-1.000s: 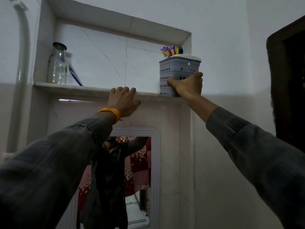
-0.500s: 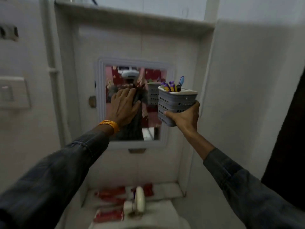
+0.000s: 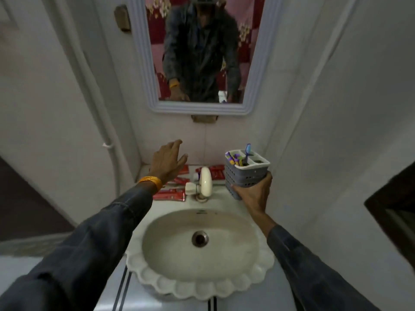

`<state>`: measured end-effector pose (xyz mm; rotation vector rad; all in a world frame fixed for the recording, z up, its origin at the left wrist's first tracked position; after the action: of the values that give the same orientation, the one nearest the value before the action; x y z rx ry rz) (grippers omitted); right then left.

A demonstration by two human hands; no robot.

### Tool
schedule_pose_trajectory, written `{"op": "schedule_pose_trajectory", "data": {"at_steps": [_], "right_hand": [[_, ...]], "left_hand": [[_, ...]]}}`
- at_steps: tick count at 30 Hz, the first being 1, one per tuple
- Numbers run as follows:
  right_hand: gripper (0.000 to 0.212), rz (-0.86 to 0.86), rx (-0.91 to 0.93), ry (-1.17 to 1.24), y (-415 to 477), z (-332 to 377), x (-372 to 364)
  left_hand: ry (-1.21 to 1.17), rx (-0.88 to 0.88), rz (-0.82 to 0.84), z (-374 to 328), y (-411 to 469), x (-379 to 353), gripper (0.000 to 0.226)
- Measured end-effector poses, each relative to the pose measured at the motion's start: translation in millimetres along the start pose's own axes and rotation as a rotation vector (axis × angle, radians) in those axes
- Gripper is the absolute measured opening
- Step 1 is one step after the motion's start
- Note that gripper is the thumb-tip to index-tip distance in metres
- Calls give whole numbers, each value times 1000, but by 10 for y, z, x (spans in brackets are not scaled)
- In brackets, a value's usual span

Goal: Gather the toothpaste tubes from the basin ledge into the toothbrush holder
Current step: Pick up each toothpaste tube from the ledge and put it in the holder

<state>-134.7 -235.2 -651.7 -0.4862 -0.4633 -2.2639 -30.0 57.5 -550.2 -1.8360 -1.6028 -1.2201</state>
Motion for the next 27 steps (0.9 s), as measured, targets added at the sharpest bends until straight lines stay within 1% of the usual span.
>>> {"op": "schedule_pose_trajectory", "data": {"at_steps": [3,5,8,10,13,16,19,21,24,27], "right_hand": [[120,83,-45,-25,-132,-301,-227],[121,96,-57,-35,-190,-429,-340],[124,76,-64,-53,-212,-516,-592],[127,32,-57,-38,-226,-509,-585],[133,-14,-38,-40,-231,-534,-686],[132,3,-68,41,-302,-579,-767],[122,-12,-98,105,-327,-608,-740],[119,-21,-109,115,-360,-611,-709],[116,-34,-122,131,-399,-631,-704],[114,-26,-127,130,-401,-623,-714]], "left_hand": [[5,53,46,255,-101,-201,54],[18,80,76,424,-149,-316,50],[-59,154,167,830,-177,-586,47],[-59,154,211,943,-236,-717,45],[-34,162,276,1155,-223,-893,32],[30,120,348,1281,-215,-1100,24],[70,57,350,1319,-149,-1231,23],[145,1,366,1310,-134,-1309,25],[216,-86,424,1286,-158,-1433,37],[219,-99,457,1315,-141,-1484,40]]}}
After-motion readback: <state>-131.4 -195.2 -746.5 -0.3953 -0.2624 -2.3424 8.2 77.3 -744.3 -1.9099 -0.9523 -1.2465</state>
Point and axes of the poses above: each hand's wrist, its own y-axis towards the middle knuckle, its own x-axis out of the back of the hand, z = x × y, the point moved 9 cm from there along y, towards the middle knuckle, and after that the axes turned 12 degrees about -y, right-handed, at the moved point
